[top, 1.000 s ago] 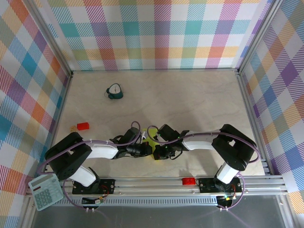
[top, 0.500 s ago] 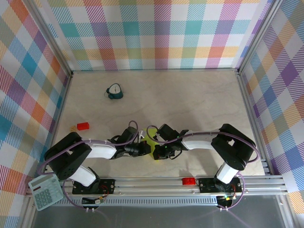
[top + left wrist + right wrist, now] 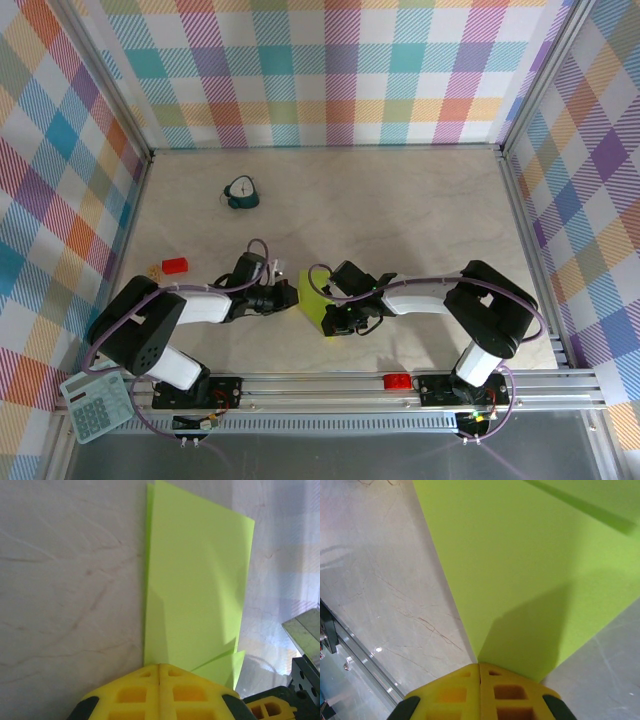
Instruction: Fold a paper plane with a square sheet of paper (fold left side to right side)
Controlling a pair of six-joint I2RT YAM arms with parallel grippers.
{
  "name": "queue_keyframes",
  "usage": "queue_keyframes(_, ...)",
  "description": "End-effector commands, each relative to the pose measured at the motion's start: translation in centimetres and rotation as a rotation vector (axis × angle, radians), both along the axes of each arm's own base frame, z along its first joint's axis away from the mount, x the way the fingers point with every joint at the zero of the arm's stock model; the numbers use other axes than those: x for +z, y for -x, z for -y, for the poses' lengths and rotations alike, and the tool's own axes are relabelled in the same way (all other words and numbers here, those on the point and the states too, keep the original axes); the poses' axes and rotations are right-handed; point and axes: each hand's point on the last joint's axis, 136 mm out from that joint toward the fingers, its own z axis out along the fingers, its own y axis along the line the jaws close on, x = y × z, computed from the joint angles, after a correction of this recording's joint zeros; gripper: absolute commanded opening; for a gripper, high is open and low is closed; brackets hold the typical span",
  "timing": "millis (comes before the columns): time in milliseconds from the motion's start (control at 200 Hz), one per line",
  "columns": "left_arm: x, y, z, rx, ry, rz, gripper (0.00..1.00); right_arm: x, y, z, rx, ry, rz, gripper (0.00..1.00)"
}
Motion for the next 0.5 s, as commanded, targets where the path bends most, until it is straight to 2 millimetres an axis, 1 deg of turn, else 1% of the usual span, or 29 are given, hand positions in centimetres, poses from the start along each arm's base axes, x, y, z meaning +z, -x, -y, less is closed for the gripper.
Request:
queue_keyframes(0, -0.3, -1.4, -2.3, 0.034, -0.107, 0.04, 0.05, -4.8, 2.6, 6.2, -0.014, 0.289, -0.083, 0.0)
queue_keyframes(115, 2.4, -1.5, -2.3, -0.015, -0.129, 0.097, 0.06, -4.4, 2.3, 5.7, -0.021, 0.264, -0.076, 0.0)
queue_keyframes(220, 4.4, -0.7, -1.5, -0.067, -0.075, 0.123, 0.06, -4.2, 2.0, 5.6, -0.03, 0.254, -0.07, 0.0)
queue_keyframes(345, 5.0, 1.1, 0.0, -0.123, -0.009, 0.12, 0.06, -4.1, 1.7, 5.7, -0.04, 0.245, -0.06, 0.0)
queue_keyframes(495, 4.9, 3.1, 2.7, -0.17, 0.056, 0.12, 0.06, -3.9, 1.5, 5.6, -0.044, 0.239, -0.06, 0.0)
